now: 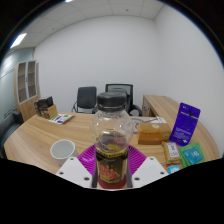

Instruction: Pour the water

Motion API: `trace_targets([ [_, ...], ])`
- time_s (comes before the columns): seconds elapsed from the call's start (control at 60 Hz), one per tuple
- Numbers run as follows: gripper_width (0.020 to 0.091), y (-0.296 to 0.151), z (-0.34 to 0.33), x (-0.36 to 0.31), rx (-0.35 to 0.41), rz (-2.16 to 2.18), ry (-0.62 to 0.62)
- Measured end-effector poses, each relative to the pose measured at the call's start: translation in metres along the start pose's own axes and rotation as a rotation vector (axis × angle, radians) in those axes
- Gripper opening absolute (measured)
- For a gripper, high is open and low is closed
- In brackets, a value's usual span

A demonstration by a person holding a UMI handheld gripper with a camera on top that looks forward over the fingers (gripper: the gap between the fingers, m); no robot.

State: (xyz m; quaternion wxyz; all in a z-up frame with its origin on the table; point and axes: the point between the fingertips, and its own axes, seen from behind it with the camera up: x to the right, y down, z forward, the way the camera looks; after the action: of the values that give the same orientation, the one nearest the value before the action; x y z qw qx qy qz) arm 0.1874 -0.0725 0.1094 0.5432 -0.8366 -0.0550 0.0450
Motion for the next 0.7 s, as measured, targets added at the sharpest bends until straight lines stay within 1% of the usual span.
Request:
trace_targets([
  [0.083, 0.0398, 0.027, 0.007, 0.002, -0.026, 0.0, 0.006],
  [0.117, 0.0396, 0.024, 0.006, 0.005, 0.009, 0.0, 0.0],
  [0.167, 0.0399, 0.025, 0.002, 0.002, 0.029, -0.016, -0.002],
  [0.233, 0.0473, 0.026, 0.002, 0.002, 0.028, -0.001, -0.001],
  [0.283, 0.0516, 0.027, 0.004, 0.004, 0.019, 0.019, -0.007],
  [0.317, 0.0563, 0.031, 0.003, 0.004, -0.006, 0.034, -0.005],
  [0.35, 0.0639, 0.037, 0.002, 0.006, -0.046, 0.051, 0.004],
  [0.367, 0.0691, 0.04, 0.001, 0.007, -0.067, 0.054, 0.009],
  [0.4, 0.0825, 0.045, -0.002, 0.011, -0.098, 0.048, 0.025],
  [0.417, 0.0875, 0.046, -0.005, 0.012, -0.11, 0.042, 0.034],
  [0.45, 0.0825, 0.046, -0.012, 0.014, -0.124, 0.035, 0.049],
  [0.467, 0.0827, 0.045, -0.016, 0.015, -0.127, 0.032, 0.056],
  [0.517, 0.0863, 0.041, -0.033, 0.016, -0.134, 0.023, 0.078],
  [0.7, 0.0855, 0.024, -0.126, -0.005, -0.191, 0.05, 0.181],
])
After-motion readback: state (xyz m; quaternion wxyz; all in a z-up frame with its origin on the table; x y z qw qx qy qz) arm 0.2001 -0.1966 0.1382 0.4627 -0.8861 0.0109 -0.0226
